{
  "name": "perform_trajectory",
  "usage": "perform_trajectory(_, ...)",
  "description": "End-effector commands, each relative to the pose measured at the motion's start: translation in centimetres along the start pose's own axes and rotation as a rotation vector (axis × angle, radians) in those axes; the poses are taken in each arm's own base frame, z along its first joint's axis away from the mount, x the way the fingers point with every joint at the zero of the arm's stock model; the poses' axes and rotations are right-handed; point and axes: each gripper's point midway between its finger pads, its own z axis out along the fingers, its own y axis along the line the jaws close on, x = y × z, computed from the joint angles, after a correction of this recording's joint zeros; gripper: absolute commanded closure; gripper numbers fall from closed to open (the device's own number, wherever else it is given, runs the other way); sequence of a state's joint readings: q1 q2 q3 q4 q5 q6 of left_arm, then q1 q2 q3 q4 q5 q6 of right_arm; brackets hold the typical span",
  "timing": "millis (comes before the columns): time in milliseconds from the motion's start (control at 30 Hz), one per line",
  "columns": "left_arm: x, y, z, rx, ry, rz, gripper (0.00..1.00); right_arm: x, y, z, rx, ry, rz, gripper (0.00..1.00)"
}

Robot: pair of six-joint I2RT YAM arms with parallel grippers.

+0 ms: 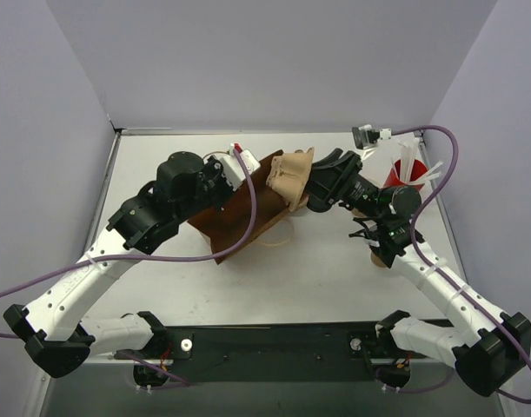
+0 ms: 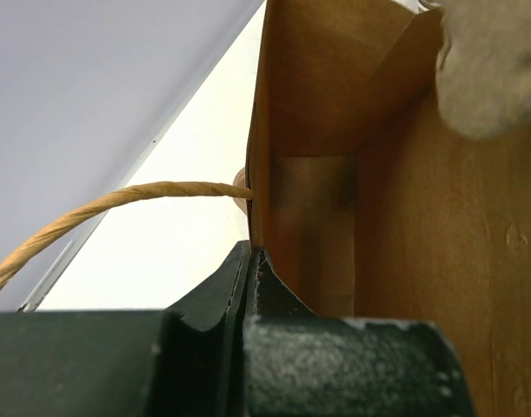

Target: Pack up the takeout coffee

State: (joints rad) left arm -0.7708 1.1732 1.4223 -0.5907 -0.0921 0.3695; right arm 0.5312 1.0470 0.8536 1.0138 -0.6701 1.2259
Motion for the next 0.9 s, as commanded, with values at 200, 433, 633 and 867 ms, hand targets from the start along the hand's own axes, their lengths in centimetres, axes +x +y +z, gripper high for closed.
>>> perform_trajectory(200, -3.2, 1.3, -0.9, -0.015, -0.113, -0.019, 1.0, 2.4, 3.2, 2.3, -0.141, 0.141, -0.107, 0.6)
perform_trajectory(433, -3.7, 2.1, -2.1, -0.023, -0.144, -0.027, 1.0, 5.4, -1.9, 1.0, -0.015, 0.227, -0.105, 0.6)
perform_trajectory(633, -3.7, 2.4, -3.2, -0.026, -0.14, 0.0, 1.0, 8.4, -6.4, -0.3, 0.203, 0.368, -0.18, 0.6)
perform_trajectory(867, -4.4, 2.6, -4.7, -0.025, -0.136, 0.024, 1.0, 11.0, -11.1, -1.6, 0.407, 0.477, -0.282, 0.6)
